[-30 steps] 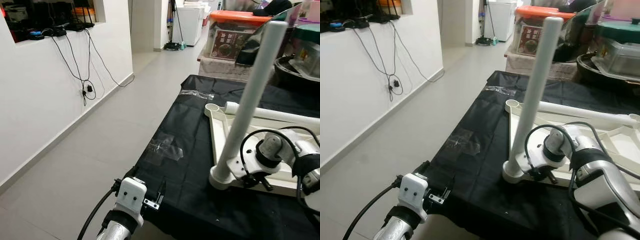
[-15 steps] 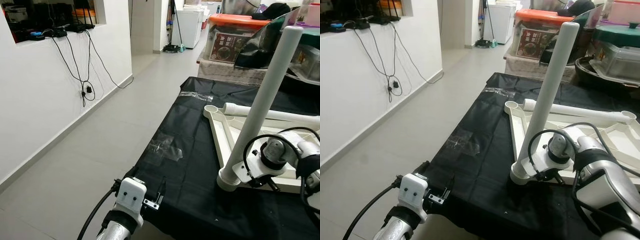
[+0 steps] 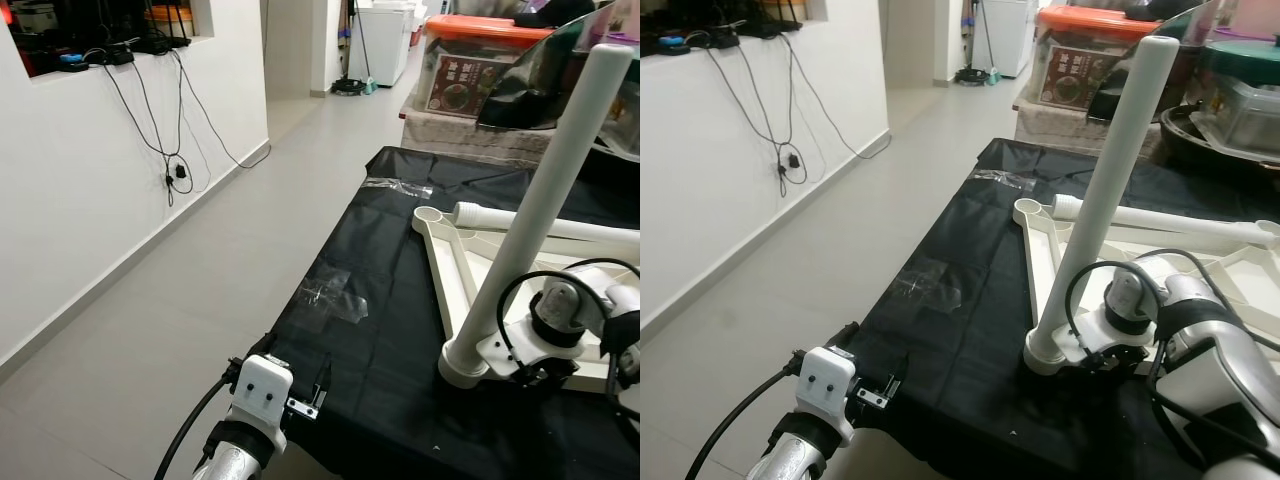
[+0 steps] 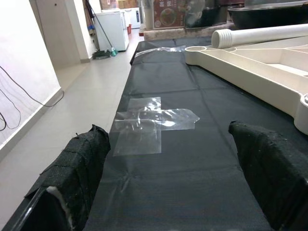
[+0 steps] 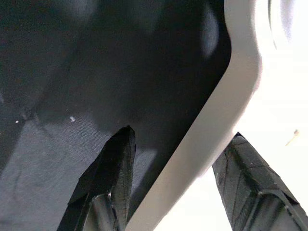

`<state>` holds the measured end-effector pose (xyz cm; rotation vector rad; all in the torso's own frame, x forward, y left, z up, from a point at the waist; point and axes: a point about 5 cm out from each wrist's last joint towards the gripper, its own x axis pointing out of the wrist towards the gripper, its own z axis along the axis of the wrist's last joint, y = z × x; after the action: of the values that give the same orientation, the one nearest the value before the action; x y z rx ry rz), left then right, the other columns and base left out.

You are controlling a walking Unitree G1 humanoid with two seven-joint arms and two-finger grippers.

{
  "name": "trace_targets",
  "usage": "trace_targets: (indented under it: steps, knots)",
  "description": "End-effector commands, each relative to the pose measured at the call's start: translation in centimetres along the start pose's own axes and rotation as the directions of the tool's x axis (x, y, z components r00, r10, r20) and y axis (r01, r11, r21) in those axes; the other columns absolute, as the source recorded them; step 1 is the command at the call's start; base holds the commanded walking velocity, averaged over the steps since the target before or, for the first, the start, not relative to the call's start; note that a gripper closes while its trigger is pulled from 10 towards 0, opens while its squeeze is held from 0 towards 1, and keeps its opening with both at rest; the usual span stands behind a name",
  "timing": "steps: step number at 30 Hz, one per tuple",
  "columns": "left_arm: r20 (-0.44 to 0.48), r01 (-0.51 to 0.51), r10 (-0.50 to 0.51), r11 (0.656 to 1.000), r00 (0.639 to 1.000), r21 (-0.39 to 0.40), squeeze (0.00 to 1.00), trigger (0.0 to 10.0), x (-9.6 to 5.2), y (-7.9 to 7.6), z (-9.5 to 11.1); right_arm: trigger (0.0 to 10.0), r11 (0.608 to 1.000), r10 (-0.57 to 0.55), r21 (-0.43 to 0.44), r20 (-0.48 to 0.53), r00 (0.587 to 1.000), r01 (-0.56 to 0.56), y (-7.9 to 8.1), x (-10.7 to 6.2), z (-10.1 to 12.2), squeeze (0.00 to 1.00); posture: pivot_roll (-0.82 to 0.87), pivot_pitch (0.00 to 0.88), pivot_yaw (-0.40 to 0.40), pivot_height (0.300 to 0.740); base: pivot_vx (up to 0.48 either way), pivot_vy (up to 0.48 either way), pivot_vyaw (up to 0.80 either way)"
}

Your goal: Building children table

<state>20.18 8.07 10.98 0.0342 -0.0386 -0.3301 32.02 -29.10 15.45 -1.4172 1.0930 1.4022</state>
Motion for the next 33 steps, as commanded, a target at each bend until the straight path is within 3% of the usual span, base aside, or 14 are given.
trace_targets:
  steps: [1, 3, 9, 13, 15, 17, 19, 20, 24, 26, 27, 29, 31, 33]
  knots:
    - [-0.024, 0.0, 0.0, 1.0, 1.0, -0.002, 0.0, 10.0, -0.1, 0.0, -0.4, 10.0, 0.999, -0.039, 0.036, -0.002, 0.999, 0.039, -0.2, -1.2, -0.6, 0.0, 0.04, 0.0, -0.036, 0.74, 0.0, 0.0, 0.0]
    - [-0.024, 0.0, 0.0, 1.0, 1.0, -0.002, 0.0, 10.0, -0.1, 0.0, -0.4, 10.0, 0.999, -0.039, 0.036, -0.002, 0.999, 0.039, -0.2, -1.2, -0.6, 0.0, 0.04, 0.0, -0.036, 0.74, 0.0, 0.0, 0.0]
    - [-0.025, 0.0, 0.0, 1.0, 1.0, -0.006, 0.0, 10.0, 0.0, 0.1, -0.4, 10.0, 0.963, -0.201, 0.183, -0.002, 0.98, 0.198, -0.2, -5.4, -2.8, 0.0, 0.03, 0.0, -0.028, 0.74, 0.0, 0.0, 0.0]
    - [-0.026, 0.0, 0.0, 1.0, 1.0, -0.006, 0.0, 10.0, 0.0, 0.1, -0.4, 10.0, 0.955, -0.224, 0.206, 0.023, 0.974, 0.214, -0.1, -5.9, -3.0, 0.0, 0.03, 0.0, -0.028, 0.74, 0.0, 0.0, 0.0]
    - [-0.027, 0.0, 0.0, 1.0, 1.0, -0.006, 0.0, 10.0, 0.0, 0.2, -0.4, 10.0, 0.953, -0.216, 0.252, 0.184, 0.959, 0.166, 0.4, -6.3, -2.7, 0.0, 0.02, 0.0, -0.018, 0.74, 0.0, 0.0, 0.0]
    - [-0.027, 0.0, 0.0, 1.0, 1.0, -0.006, 0.0, 10.0, 0.0, 0.2, -0.4, 10.0, 0.953, -0.216, 0.252, 0.184, 0.959, 0.166, 0.4, -6.3, -2.7, 0.0, 0.02, 0.0, -0.018, 0.74, 0.0, 0.0, 0.0]
    - [-0.028, 0.001, -0.001, 1.0, 1.0, -0.005, 0.0, 10.0, 0.0, 0.2, -0.5, 10.0, 0.938, -0.231, 0.323, 0.313, 0.921, 0.125, 1.2, -5.9, -2.9, 0.0, 0.02, 0.0, -0.017, 0.74, 0.0, 0.0, 0.0]
    - [-0.028, 0.001, -0.001, 1.0, 1.0, -0.005, 0.0, 10.0, 0.0, 0.2, -0.5, 10.0, 0.938, -0.231, 0.323, 0.313, 0.921, 0.125, 1.2, -5.9, -2.9, 0.0, 0.02, 0.0, -0.017, 0.74, 0.0, 0.0, 0.0]
    - [-0.029, 0.002, -0.002, 1.0, 1.0, -0.004, 0.0, 10.0, 0.0, 0.3, -0.5, 10.0, 0.876, -0.323, 0.471, 0.406, 0.855, 0.107, 1.9, -5.5, -3.6, 0.0, 0.02, 0.0, -0.014, 0.74, 0.0, 0.0, 0.0]
    - [-0.029, 0.002, -0.002, 1.0, 1.0, -0.004, 0.0, 10.0, 0.0, 0.3, -0.5, 10.0, 0.876, -0.323, 0.471, 0.406, 0.855, 0.107, 1.9, -5.5, -3.6, 0.0, 0.02, 0.0, -0.014, 0.74, 0.0, 0.0, 0.0]
    - [-0.03, 0.003, -0.003, 1.0, 1.0, -0.004, 0.0, 10.0, -0.1, 0.3, -0.5, 10.0, 0.818, -0.405, 0.56, 0.406, 0.819, 0.127, 2.0, -5.6, -4.2, 0.0, 0.01, 0.0, -0.005, 0.74, 0.0, 0.0, 0.0]
    - [-0.03, 0.003, -0.003, 1.0, 1.0, -0.004, 0.0, 10.0, -0.1, 0.3, -0.5, 10.0, 0.818, -0.405, 0.56, 0.406, 0.819, 0.127, 2.0, -5.6, -4.2, 0.0, 0.01, 0.0, -0.005, 0.74, 0.0, 0.0, 0.0]
    - [-0.031, 0.004, -0.005, 1.0, 1.0, -0.004, 0.0, 10.0, -0.1, 0.3, -0.6, 10.0, 0.751, -0.457, 0.623, 0.249, 0.854, 0.221, 2.5, -5.4, -5.6, 0.0, 0.01, 0.0, -0.005, 0.74, 0.0, 0.0, 0.0]
    - [-0.03, 0.005, -0.005, 1.0, 1.0, -0.003, 0.0, 10.0, 0.0, 0.3, -0.6, 10.0, 0.713, -0.479, 0.645, 0.16, 0.863, 0.276, 2.8, -5.6, -6.4, 0.0, 0.02, 0.0, -0.005, 0.74, 0.0, 0.0, 0.0]
